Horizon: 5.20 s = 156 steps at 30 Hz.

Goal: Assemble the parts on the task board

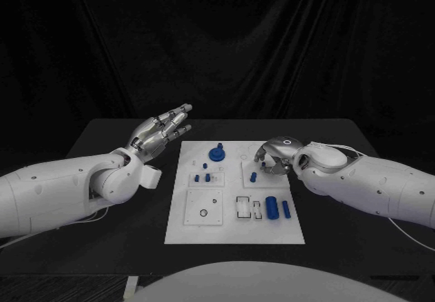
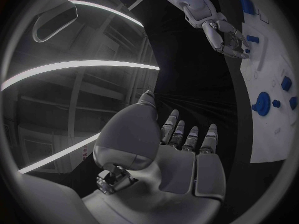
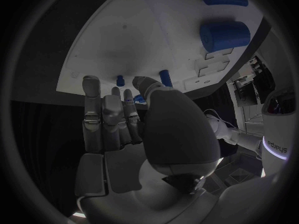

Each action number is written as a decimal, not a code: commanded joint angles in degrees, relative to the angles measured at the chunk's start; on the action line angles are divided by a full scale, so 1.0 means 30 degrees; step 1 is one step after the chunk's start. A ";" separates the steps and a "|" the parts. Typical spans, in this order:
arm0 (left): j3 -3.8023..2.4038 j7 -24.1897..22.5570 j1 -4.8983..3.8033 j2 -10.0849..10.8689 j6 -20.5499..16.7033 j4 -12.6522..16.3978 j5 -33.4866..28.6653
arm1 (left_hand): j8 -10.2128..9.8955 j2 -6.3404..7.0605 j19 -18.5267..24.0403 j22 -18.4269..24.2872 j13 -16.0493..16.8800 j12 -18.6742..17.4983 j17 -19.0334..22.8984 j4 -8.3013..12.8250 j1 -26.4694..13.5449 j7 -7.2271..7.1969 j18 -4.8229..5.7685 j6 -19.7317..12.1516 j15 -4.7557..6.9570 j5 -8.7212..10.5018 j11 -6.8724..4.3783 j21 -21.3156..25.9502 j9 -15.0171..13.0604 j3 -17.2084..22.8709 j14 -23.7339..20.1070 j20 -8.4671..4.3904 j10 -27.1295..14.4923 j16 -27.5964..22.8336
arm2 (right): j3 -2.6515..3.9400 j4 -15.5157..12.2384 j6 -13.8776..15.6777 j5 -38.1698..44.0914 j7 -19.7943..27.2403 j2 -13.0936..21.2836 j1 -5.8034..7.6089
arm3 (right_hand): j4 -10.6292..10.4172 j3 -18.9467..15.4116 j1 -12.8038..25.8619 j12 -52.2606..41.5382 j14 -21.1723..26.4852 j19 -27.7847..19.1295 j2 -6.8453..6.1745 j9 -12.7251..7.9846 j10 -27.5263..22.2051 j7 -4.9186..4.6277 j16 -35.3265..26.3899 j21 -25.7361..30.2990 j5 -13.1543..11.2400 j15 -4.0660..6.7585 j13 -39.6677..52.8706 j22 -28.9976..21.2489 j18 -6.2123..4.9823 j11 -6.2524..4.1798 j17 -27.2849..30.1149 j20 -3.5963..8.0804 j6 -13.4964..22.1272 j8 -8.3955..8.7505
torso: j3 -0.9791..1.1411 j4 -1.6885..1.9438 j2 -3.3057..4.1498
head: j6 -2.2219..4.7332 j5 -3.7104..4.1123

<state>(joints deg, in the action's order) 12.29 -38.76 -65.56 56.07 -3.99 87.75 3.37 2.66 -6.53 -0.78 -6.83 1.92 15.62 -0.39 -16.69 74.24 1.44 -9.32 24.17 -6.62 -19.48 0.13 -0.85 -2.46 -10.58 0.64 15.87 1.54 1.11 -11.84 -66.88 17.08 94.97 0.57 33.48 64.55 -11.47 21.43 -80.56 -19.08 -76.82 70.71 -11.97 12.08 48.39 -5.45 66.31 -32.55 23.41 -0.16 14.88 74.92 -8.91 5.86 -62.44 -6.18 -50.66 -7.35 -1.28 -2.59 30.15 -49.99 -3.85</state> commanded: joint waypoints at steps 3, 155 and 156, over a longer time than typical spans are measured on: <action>-0.0020 -0.2251 0.0030 -0.0009 0.0288 0.0065 -0.0149 | -0.0098 -0.0060 -0.0084 -0.0077 0.0024 0.0183 -0.0053 0.0017 0.0481 0.0263 -0.0298 0.0055 -0.0246 -0.0405 0.0218 -0.0037 0.0015 -0.0210 0.0037 0.0188 -0.0018 0.0216 | 0.0015 0.0289 0.0256 0.0013 -0.0277 -0.0088 -0.0165 | 0.0131 0.0039 -0.0055 0.0013 0.0168 -0.0143 -0.0058 0.0036 -0.0171 -0.0019 -0.0105 0.0113 0.0123 -0.0006 0.0003 0.1138 0.0019 0.0003 0.0064 -0.0013 0.0062 0.0085 | -0.0008 0.0004 -0.0009 | -0.0002 -0.0029; -0.0019 -0.1238 0.0868 -0.0334 0.0485 -0.0841 -0.0149 | 0.0185 -0.0748 -0.0318 -0.0112 0.0078 0.0999 -0.0202 0.0234 0.3839 0.1482 0.0033 0.2133 -0.0910 -0.3379 0.1235 -0.0076 -0.0162 -0.0163 0.0270 0.0217 0.0079 0.1102 | 0.0011 -0.4873 0.1813 0.0335 0.0118 -0.1693 -0.2367 | 0.3402 0.1506 -0.1211 -0.1031 0.1221 -0.1595 0.0928 0.3326 0.3819 -0.0769 -0.1210 -0.1093 -0.1698 0.0057 -0.0393 0.0977 -0.0117 -0.0531 0.2207 0.0132 -0.2391 -0.1292 | -0.0049 0.0007 -0.0043 | -0.0002 -0.1495; -0.0019 -0.1230 0.0869 -0.0330 0.0493 -0.0833 -0.0149 | 0.0185 -0.0748 -0.0318 -0.0112 0.0078 0.0999 -0.0202 0.0234 0.3839 0.1482 0.0033 0.2133 -0.0910 -0.3379 0.1235 -0.0076 -0.0162 -0.0163 0.0270 0.0217 0.0079 0.1102 | 0.0011 -0.4862 0.1800 0.0335 0.0098 -0.1690 -0.2376 | 0.3414 0.1511 -0.1228 -0.1021 0.1221 -0.1590 0.0932 0.3325 0.3814 -0.0769 -0.1205 -0.1130 -0.1706 0.0055 -0.0398 0.0984 -0.0113 -0.0530 0.2202 0.0131 -0.2386 -0.1282 | -0.0048 0.0007 -0.0042 | -0.0002 -0.1501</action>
<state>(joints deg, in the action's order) 12.30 -38.85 -63.04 55.14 -3.30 85.08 3.26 2.88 -8.92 -1.58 -7.07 2.10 18.63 -1.06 -15.97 85.19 5.84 -9.31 30.42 -9.41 -29.39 3.48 -1.29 -2.87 -10.80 1.66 16.67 1.84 4.64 -11.76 -81.58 23.34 95.58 1.28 28.41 57.69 -1.65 26.01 -83.66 -22.34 -73.44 66.23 -9.35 22.12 59.50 -7.91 63.02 -35.68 18.58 0.13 13.72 74.92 -8.94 4.26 -55.88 -5.74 -58.23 -11.36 -1.41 -2.54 30.05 -50.01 -8.25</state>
